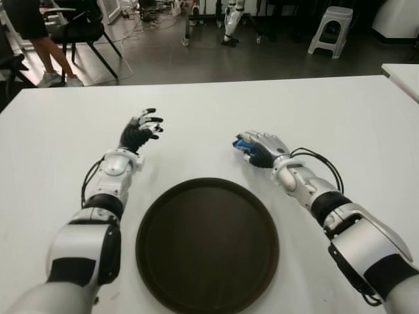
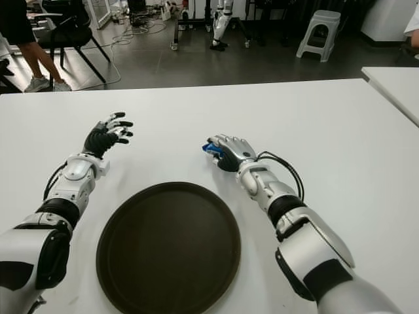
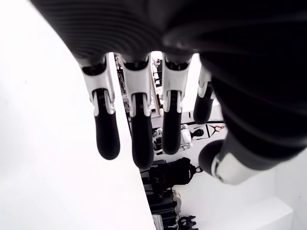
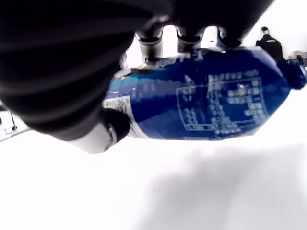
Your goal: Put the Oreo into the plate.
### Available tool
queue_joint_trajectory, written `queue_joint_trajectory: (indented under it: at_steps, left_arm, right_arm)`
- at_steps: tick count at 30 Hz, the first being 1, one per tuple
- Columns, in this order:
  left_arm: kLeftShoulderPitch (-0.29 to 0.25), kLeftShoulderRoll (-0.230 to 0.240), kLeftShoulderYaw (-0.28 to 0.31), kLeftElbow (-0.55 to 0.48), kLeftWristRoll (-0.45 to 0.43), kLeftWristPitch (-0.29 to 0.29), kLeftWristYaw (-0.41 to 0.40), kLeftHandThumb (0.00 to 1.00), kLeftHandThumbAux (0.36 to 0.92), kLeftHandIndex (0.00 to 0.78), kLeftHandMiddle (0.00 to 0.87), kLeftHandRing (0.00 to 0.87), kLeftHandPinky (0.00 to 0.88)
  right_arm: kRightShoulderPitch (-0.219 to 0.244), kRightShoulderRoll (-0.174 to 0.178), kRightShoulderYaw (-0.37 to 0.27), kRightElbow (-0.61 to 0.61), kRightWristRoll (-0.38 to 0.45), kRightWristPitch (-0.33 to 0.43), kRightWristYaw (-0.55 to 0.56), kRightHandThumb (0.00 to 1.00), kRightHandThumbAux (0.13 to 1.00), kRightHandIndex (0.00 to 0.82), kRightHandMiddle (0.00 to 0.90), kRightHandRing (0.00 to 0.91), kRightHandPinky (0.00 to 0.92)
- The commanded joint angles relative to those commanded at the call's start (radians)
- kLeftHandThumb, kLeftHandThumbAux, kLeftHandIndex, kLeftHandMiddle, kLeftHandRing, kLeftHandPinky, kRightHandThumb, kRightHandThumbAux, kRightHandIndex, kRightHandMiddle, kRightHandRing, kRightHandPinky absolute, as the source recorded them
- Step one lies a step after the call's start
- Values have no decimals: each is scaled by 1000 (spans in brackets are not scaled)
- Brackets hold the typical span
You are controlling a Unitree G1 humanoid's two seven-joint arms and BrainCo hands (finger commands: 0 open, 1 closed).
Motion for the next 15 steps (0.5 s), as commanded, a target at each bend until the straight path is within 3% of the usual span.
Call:
queue_joint_trajectory:
  at_steps: [9, 15]
  left_arm:
    - [0, -4, 3, -1, -5, 2, 1, 229, 689, 176, 304, 351, 395]
    - [-1, -6, 2, -1, -4, 5, 6, 238, 677, 173, 305, 359, 412]
  right_arm:
    - [2, 6, -17, 3, 2, 16, -13, 949, 659, 382, 487, 539, 694]
    - [3, 6, -27, 1, -1, 18, -17, 949, 660, 382, 486, 538, 715]
